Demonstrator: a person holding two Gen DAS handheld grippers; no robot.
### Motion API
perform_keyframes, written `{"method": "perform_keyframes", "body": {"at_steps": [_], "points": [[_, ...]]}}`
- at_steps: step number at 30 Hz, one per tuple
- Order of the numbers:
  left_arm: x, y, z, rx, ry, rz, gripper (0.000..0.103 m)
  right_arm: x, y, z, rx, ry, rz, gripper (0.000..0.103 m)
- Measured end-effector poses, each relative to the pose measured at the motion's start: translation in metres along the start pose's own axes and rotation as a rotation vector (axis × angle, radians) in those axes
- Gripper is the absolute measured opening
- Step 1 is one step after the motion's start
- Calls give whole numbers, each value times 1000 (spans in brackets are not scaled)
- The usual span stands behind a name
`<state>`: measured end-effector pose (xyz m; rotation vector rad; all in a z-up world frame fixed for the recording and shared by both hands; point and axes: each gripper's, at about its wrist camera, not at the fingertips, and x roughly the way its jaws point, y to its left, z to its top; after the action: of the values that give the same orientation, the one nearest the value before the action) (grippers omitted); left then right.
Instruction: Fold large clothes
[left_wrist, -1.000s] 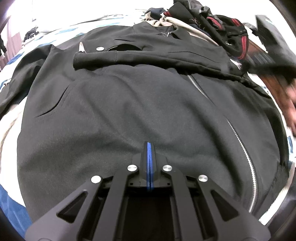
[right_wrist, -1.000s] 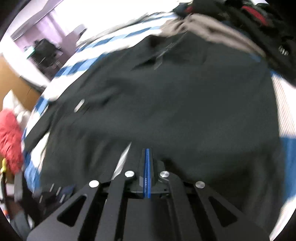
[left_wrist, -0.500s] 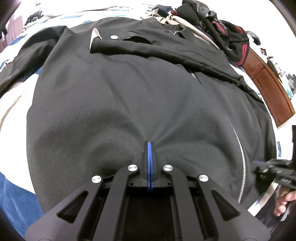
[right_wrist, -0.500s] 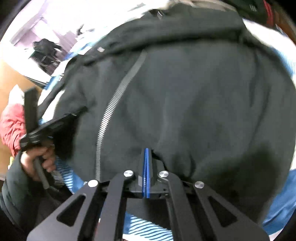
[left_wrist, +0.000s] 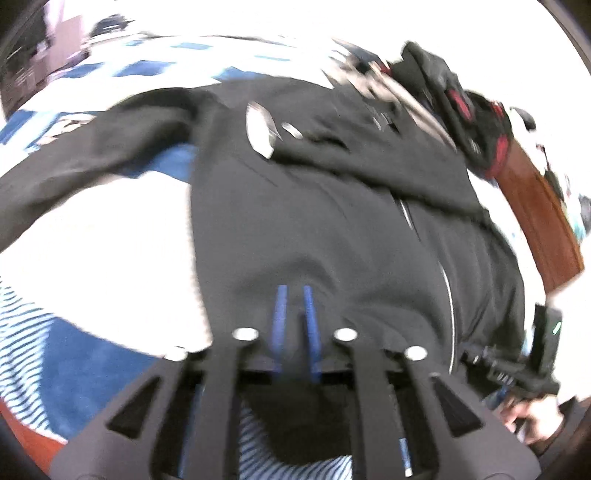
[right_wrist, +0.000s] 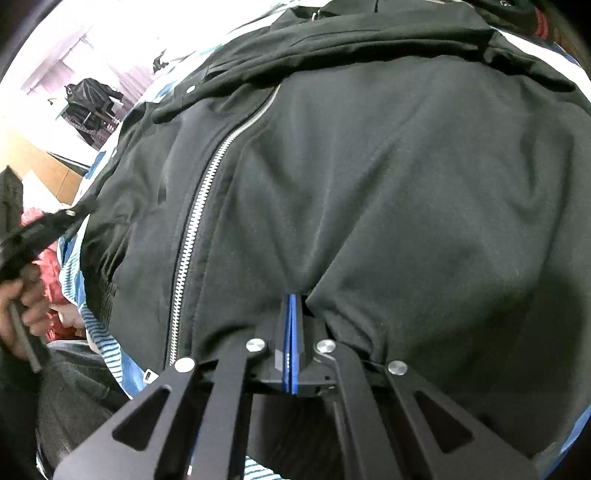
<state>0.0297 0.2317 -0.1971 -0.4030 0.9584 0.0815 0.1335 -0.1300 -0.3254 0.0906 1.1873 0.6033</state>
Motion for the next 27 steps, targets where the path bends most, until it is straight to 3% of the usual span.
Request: {"method": "perform_keyframes", "body": {"at_steps": [3,4,5,7,10,12,14,19,22,27], "points": [[-33,34,14,-57,-74,60,47,-2,-2,0,3,3,14,0],[-40,44,15,-76,-93,79,63,-4,-3,-2,-2,-5,19,0],[-49,59,18,-112,-121,105,68,-6,-3,-3,-6,-13,24,0],[-62,87,20,-187,-155,121,69,-14,-6,-9,-12,-32,32,0],[-80,136,14,-337,-223,103,79,-24,5,-12,-50,-59,16,5],[-85,168,7,-438,-261,106,79,-33,15,-19,-88,-69,23,37],[-85,207,0,-545,-288,99,81,-47,29,-30,-117,-87,75,61],[-69,272,-7,-647,-263,160,83,-71,65,-63,-216,-125,85,62],[-57,300,-11,-721,-269,147,83,-75,83,-73,-272,-136,97,64],[-42,313,-2,-732,-285,174,83,-55,98,-77,-361,-91,33,64]]}}
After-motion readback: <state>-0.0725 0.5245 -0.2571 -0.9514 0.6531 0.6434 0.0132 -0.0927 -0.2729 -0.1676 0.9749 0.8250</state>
